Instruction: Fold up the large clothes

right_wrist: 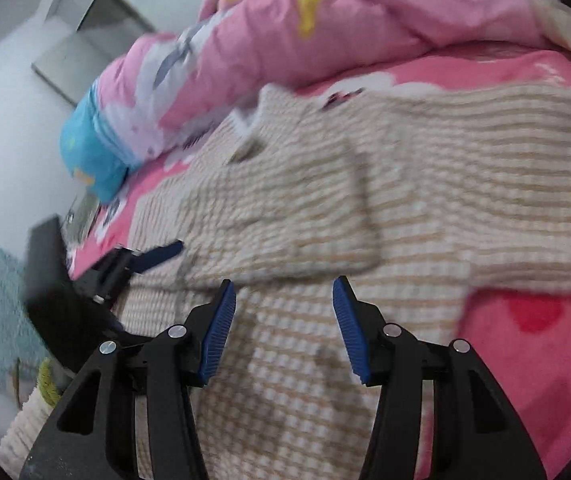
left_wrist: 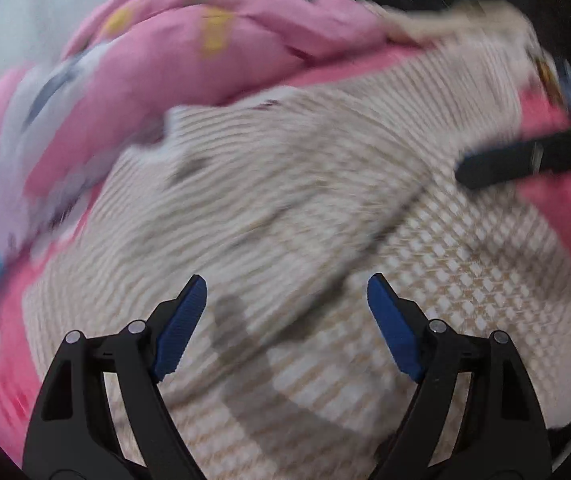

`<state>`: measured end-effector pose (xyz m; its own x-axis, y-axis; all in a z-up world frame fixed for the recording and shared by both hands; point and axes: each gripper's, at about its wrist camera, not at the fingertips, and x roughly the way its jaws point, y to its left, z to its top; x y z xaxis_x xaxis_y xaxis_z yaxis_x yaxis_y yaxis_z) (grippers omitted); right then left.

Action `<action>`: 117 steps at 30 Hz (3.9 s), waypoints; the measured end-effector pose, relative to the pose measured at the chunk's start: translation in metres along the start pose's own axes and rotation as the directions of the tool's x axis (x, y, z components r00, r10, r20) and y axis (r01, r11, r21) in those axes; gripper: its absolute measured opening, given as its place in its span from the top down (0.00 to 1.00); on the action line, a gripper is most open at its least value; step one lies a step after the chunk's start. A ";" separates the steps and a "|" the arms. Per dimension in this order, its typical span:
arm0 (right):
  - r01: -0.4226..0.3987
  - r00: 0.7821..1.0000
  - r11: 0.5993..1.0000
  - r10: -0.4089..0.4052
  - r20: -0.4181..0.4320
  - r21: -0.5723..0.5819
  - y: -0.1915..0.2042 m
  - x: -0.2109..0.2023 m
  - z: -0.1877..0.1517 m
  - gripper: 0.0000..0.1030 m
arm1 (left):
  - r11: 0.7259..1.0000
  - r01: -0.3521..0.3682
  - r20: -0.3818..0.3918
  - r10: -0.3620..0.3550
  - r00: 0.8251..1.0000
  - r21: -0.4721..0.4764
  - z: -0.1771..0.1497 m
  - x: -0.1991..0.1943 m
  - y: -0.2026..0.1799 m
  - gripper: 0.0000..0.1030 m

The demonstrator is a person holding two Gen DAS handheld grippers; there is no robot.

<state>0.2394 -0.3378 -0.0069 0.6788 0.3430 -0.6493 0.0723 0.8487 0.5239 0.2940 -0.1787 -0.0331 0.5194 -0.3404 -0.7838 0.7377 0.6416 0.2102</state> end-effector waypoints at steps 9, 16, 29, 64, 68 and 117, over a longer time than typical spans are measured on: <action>-0.011 0.996 0.998 0.006 0.089 0.064 -0.039 -0.021 0.012 0.52 | 0.980 -0.063 -0.036 0.071 0.997 0.190 0.045 0.055 -0.052 0.23; -0.049 0.993 0.994 0.038 0.111 0.096 -0.050 -0.031 0.002 0.52 | 0.995 0.007 -0.006 -0.006 1.000 0.096 0.058 0.041 -0.035 0.79; -0.301 0.952 0.949 0.305 -0.031 0.093 0.014 0.017 0.019 0.52 | 0.834 0.122 0.400 0.124 0.908 -0.538 0.023 -0.146 0.176 0.81; -0.075 0.932 0.992 0.033 -0.362 -0.104 0.098 0.171 0.037 0.94 | 0.729 0.140 0.436 0.234 0.869 -0.670 -0.058 -0.170 0.225 0.81; -0.120 0.959 0.982 0.077 -0.274 -0.143 0.107 0.145 0.052 0.96 | 0.734 0.128 0.433 0.242 0.868 -0.667 -0.058 -0.172 0.225 0.81; -0.049 0.885 0.919 -0.142 -0.443 -0.392 0.151 0.241 0.096 0.56 | 0.751 0.120 0.435 0.238 0.868 -0.649 -0.063 -0.176 0.234 0.81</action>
<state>0.4841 -0.1655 -0.0311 0.2667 0.3614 -0.8935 -0.2532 0.9207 0.2969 0.3479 0.0747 0.1170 0.8141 -0.4423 -0.3763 0.3362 0.8873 -0.3156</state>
